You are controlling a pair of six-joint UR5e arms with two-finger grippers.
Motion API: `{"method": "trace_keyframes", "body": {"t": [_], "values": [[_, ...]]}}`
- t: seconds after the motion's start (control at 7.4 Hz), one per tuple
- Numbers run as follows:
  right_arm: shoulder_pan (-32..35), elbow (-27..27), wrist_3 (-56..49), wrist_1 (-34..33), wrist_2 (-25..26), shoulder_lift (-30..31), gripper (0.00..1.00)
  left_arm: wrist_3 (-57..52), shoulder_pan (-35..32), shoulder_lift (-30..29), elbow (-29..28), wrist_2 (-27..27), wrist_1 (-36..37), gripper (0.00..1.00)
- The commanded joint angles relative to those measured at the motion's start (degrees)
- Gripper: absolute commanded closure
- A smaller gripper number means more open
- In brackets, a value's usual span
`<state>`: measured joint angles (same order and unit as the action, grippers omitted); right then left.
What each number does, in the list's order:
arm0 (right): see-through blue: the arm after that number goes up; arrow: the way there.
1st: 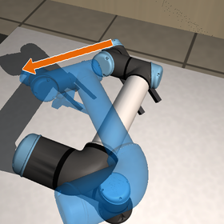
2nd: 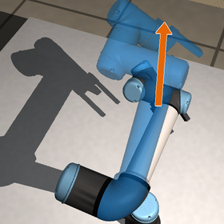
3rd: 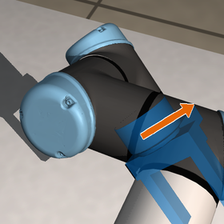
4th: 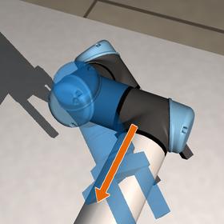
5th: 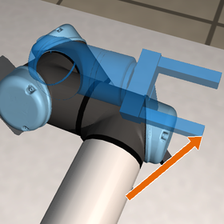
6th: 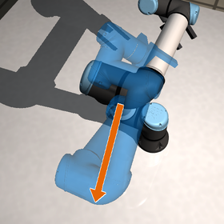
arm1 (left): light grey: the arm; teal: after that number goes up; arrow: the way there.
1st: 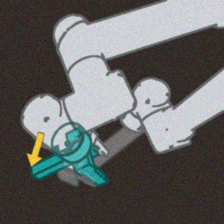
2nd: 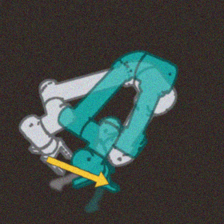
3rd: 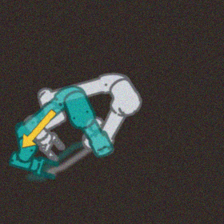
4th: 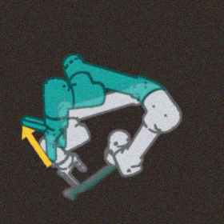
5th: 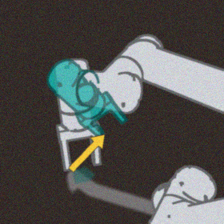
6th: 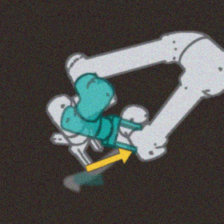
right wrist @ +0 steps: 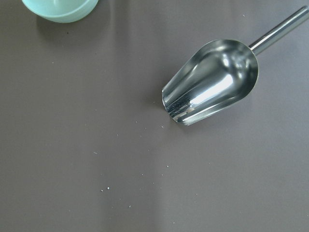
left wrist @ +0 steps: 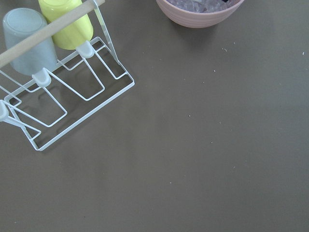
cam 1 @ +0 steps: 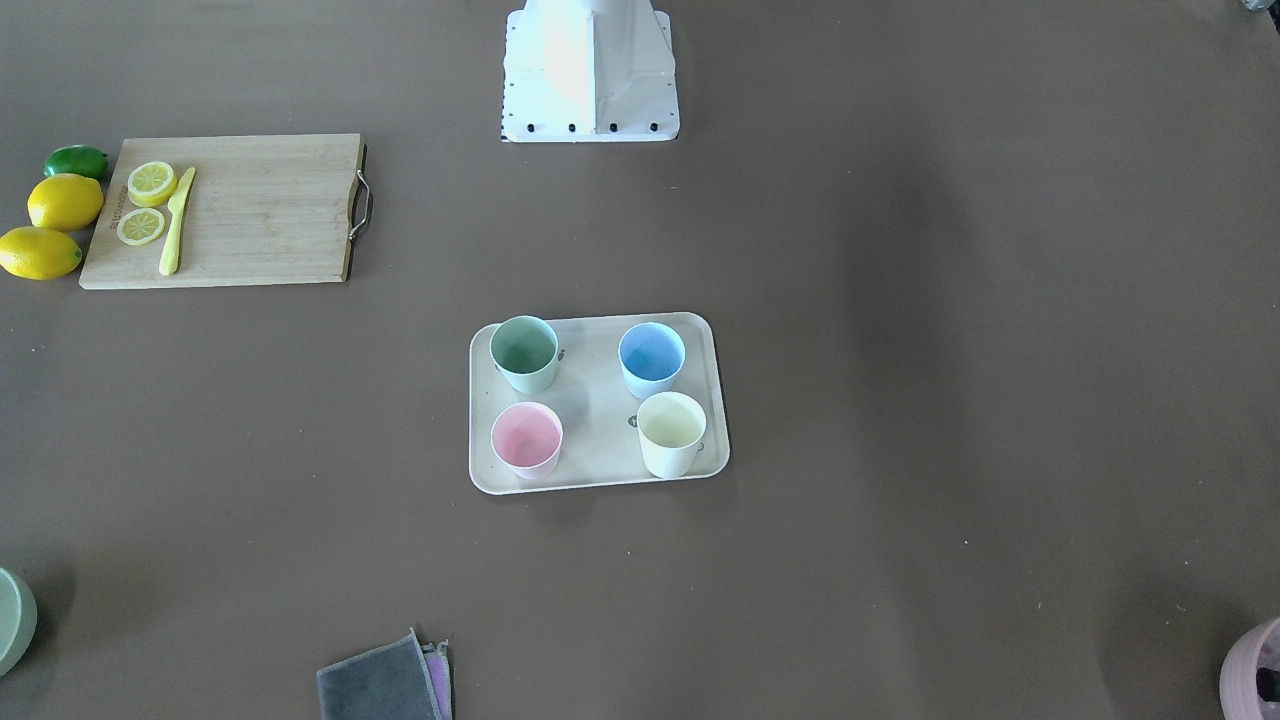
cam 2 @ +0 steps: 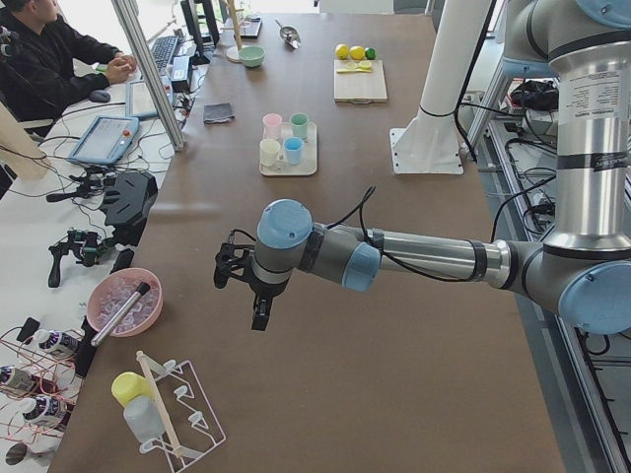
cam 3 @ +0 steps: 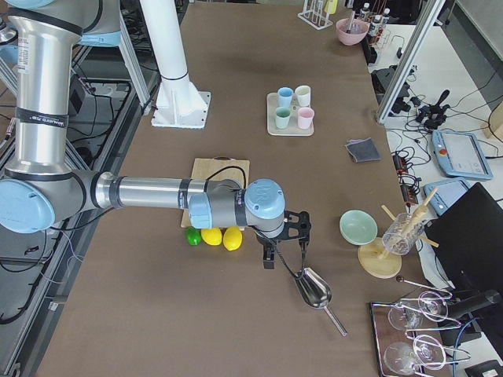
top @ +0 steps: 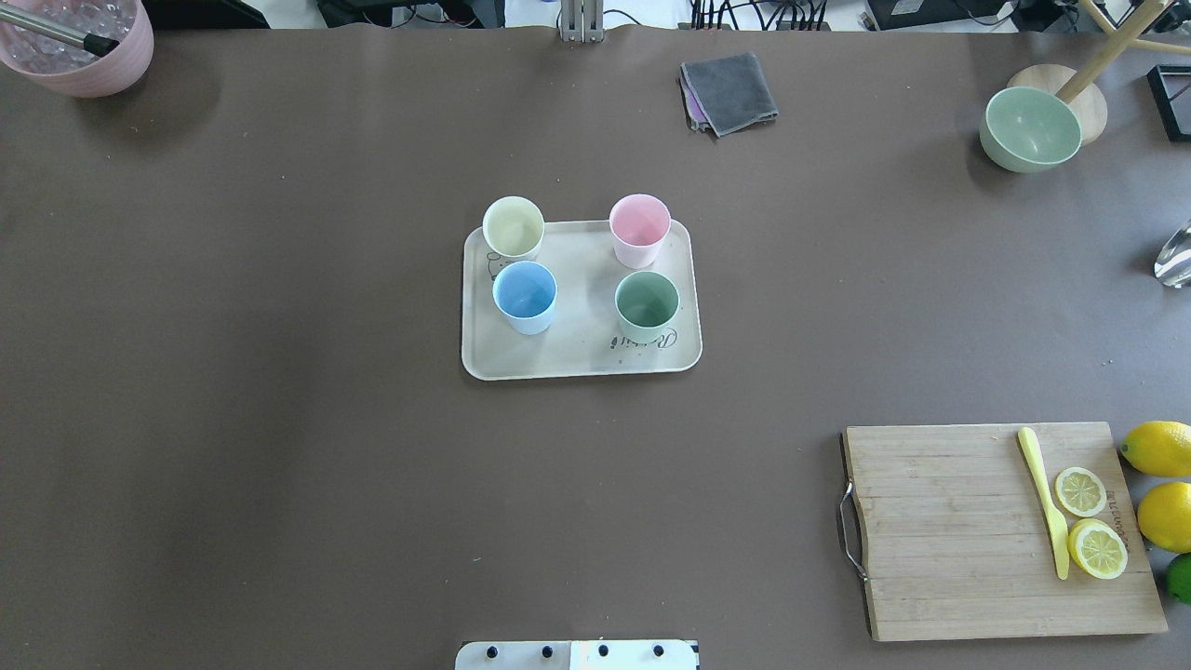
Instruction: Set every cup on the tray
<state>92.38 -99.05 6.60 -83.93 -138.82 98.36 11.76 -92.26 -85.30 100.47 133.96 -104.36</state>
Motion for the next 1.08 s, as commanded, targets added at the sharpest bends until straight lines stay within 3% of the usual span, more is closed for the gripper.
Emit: {"method": "trace_keyframes", "body": {"t": [0.0,0.95], "values": [[0.61,-0.18,0.08,-1.5,0.04,-0.01,0.0,0.02,0.32,-0.04,-0.27,-0.02,0.21,0.02],[0.61,-0.09,-0.01,-1.41,1.01,0.34,0.0,0.02,0.32,0.05,-1.41,-0.11,0.3,0.02]]}}
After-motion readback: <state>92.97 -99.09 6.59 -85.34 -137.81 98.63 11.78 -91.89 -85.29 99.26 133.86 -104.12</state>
